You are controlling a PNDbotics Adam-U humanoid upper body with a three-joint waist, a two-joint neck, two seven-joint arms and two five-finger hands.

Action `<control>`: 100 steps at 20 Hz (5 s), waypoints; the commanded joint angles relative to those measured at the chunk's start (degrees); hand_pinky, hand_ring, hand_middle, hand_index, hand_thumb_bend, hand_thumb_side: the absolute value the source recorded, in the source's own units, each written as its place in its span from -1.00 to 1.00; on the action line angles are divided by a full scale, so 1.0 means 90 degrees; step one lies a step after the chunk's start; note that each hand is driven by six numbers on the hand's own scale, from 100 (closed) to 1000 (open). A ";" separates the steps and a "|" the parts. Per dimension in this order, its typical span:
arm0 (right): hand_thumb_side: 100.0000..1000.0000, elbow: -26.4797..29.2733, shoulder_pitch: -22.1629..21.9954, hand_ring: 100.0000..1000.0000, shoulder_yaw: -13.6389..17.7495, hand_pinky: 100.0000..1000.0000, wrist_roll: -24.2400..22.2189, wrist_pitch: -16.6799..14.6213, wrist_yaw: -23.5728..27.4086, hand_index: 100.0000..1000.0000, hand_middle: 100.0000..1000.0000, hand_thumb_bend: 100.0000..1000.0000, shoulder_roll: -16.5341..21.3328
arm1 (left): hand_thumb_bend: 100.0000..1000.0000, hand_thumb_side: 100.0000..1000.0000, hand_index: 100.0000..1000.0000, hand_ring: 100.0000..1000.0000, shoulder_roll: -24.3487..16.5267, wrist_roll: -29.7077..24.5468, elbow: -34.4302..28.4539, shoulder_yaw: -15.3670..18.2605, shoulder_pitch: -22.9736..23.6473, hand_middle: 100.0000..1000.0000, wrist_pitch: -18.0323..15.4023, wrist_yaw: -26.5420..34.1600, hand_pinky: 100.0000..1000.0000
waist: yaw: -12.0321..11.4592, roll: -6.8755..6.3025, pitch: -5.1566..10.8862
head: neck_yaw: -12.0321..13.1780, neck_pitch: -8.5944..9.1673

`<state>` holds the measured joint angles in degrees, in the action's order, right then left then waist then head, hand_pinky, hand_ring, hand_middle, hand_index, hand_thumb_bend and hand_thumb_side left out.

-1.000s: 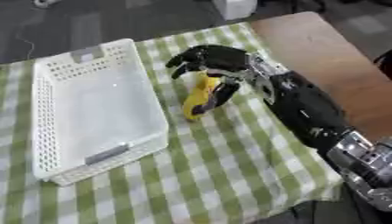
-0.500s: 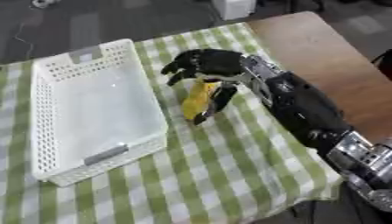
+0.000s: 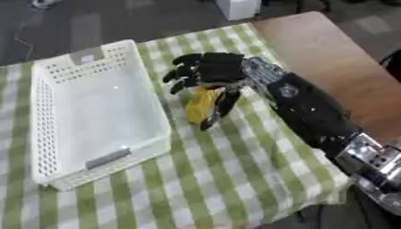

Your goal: Pick up objects on the table and place them in the box.

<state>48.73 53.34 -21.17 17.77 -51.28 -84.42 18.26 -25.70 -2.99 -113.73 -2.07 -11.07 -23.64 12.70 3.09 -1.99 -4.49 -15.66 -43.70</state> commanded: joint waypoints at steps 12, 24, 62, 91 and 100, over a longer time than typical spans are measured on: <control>-0.27 -0.0863 0.0435 0.37 0.0647 0.90 0.1784 -0.0076 -0.2257 0.55 0.71 0.31 -0.0197 | -0.85 0.27 0.80 0.28 -0.0067 -0.0035 -0.0095 -0.0007 -0.0064 0.82 -0.0008 0.0054 0.26 | -0.0013 -0.0017 0.0080 | -0.0080 0.0116; -0.32 -0.1368 0.0509 0.38 0.0579 0.77 0.2350 -0.0076 -0.3195 0.57 0.69 0.42 -0.0315 | -0.85 0.27 0.80 0.28 -0.0037 -0.0043 -0.0095 -0.0017 -0.0134 0.82 -0.0011 0.0079 0.27 | -0.0062 -0.0033 0.0037 | -0.0110 0.0179; -0.36 0.0449 0.0467 -1.00 0.0731 -1.00 -0.1757 0.1145 0.4596 -1.00 -1.00 -0.06 -0.0411 | -0.85 0.27 0.80 0.28 -0.0033 -0.0024 -0.0095 -0.0006 -0.0137 0.82 -0.0045 0.0115 0.27 | -0.0043 -0.0032 0.0072 | -0.0195 0.0197; -0.37 0.2430 0.0716 -1.00 0.0104 -1.00 -0.3067 0.2171 0.7640 -1.00 -1.00 -0.10 -0.0467 | -0.84 0.27 0.79 0.31 0.0093 0.0096 -0.0095 -0.0046 -0.0746 0.79 -0.0340 0.0570 0.31 | -0.0447 0.0087 0.0056 | -0.0190 0.0414; -0.15 0.2268 0.0683 -1.00 0.0089 -1.00 -0.3005 0.1473 0.7346 -1.00 -1.00 0.32 -0.0526 | -0.85 0.27 0.79 0.31 0.0175 0.0128 -0.0095 -0.0056 -0.0992 0.79 -0.0216 0.0677 0.31 | -0.0611 0.0151 0.0022 | -0.0080 0.0494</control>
<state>68.61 58.02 -20.83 -9.66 -36.57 -17.73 13.50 -23.77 -1.97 -113.74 -2.72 -19.00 -25.83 18.30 -2.41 -0.54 -4.98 -16.98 -40.16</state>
